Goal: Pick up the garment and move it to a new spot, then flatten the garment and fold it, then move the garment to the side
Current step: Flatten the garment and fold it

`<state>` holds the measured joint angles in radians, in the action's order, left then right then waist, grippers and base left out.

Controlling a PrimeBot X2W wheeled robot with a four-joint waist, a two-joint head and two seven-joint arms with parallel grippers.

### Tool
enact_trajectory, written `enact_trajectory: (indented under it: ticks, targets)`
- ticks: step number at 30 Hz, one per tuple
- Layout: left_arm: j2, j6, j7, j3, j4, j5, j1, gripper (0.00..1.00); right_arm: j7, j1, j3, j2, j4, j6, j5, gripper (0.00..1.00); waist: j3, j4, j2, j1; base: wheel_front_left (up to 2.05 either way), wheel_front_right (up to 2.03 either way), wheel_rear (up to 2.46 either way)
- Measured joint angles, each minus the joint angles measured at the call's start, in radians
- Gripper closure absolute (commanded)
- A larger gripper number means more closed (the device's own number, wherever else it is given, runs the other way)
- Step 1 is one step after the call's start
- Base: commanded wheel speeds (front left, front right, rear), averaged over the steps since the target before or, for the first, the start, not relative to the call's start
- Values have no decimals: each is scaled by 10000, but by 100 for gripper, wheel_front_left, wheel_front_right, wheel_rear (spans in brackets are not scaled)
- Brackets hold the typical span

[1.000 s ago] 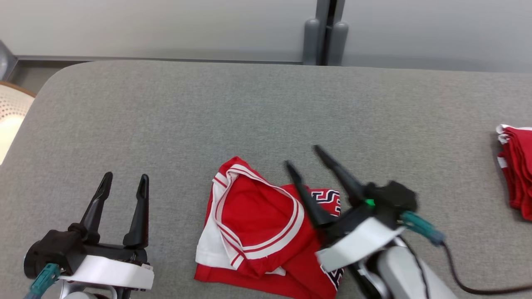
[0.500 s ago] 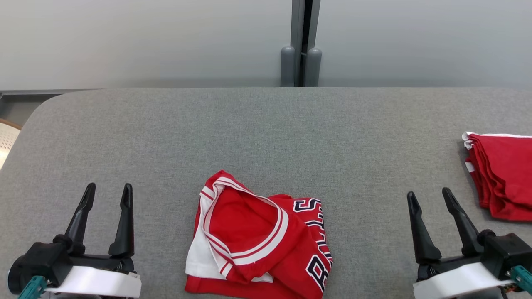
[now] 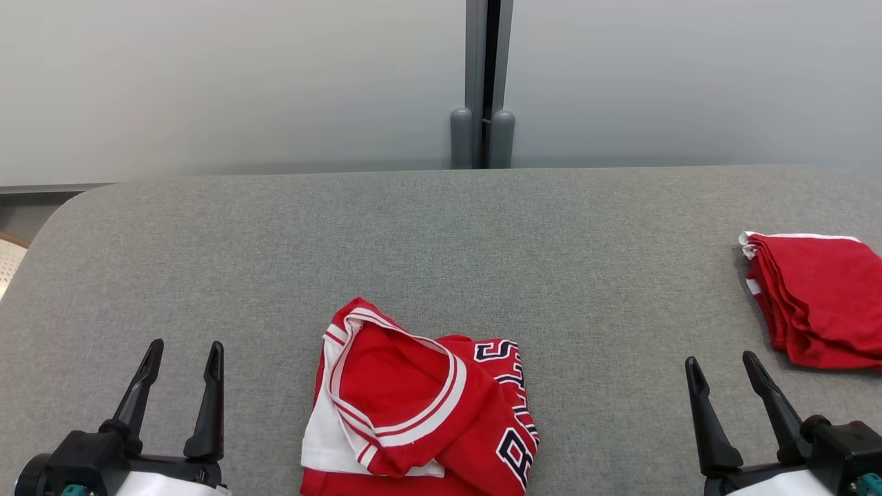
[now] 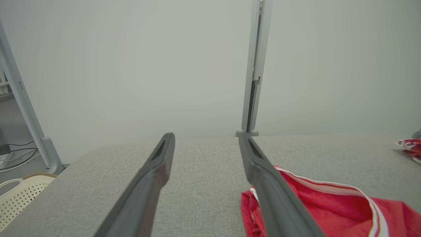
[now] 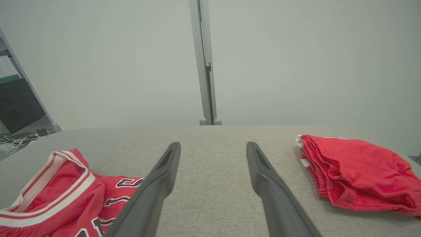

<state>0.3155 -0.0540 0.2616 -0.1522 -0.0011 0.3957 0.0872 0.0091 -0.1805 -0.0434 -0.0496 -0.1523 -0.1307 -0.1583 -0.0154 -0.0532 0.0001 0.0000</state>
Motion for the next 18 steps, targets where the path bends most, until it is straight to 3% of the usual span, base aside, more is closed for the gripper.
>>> enact_trajectory:
  ticks: [13, 14, 15, 18]
  targets:
    - [44, -50, -48, -105, -56, 2, 39, 0, 82, -10, -42, -2, 33, 0, -33, 0, -78, -71, 0, 0, 0, 0, 0]
    - [46, -59, -48, -111, -69, 2, 39, 0, 84, 9, -56, 0, 46, 0, -33, 38, -89, -77, 0, 0, 0, 0, 0]
    - [48, -59, -50, -119, -82, 2, 38, 0, 107, 27, -111, -4, 82, 0, -36, 97, -99, -86, 0, 0, 0, 0, 0]
    - [63, -63, -59, -132, -146, 6, 30, 0, 230, 88, -403, -2, 307, 0, -65, 100, -181, -110, 0, 0, 0, 0, 0]
